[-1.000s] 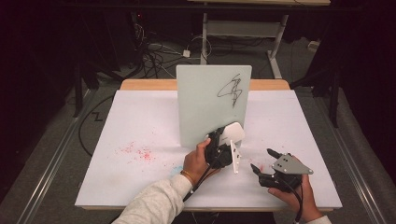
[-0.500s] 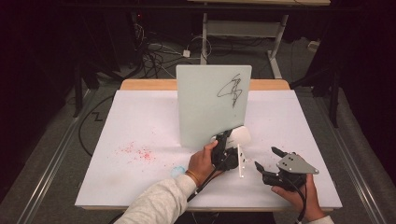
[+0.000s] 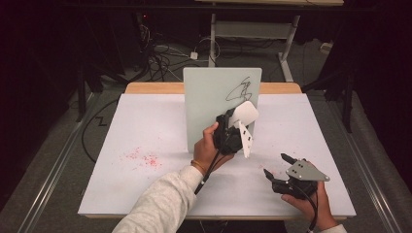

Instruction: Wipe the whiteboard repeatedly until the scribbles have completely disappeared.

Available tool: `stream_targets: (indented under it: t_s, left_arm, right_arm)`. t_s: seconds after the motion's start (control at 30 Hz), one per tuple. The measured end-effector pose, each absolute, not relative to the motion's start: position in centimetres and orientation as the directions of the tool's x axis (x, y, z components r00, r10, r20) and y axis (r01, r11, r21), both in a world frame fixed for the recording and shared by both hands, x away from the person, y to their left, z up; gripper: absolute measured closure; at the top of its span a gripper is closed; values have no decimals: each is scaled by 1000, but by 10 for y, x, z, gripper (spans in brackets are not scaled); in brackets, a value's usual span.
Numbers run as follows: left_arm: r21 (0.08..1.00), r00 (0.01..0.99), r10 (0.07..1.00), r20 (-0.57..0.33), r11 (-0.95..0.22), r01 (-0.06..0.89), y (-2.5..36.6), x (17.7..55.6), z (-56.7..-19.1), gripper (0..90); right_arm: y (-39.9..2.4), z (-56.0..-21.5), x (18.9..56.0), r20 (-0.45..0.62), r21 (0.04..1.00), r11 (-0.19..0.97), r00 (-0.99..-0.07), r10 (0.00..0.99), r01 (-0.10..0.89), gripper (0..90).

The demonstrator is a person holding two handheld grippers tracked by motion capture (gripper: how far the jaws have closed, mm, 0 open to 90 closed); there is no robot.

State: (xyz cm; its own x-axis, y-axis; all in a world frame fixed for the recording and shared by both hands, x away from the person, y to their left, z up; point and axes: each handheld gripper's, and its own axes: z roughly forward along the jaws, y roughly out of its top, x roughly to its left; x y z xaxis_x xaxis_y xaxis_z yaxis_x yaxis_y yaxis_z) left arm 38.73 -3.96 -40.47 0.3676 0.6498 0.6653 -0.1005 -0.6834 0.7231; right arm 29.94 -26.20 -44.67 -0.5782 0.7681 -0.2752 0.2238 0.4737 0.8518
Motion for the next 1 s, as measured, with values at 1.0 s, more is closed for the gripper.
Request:
stream_targets:
  t_s: [1.0]
  left_arm:
    - [815,357,753,553,-578,-43,-21,403,-354,291]
  right_arm:
    - [-259,-448,299,-273,846,482,-592,758,228,252]
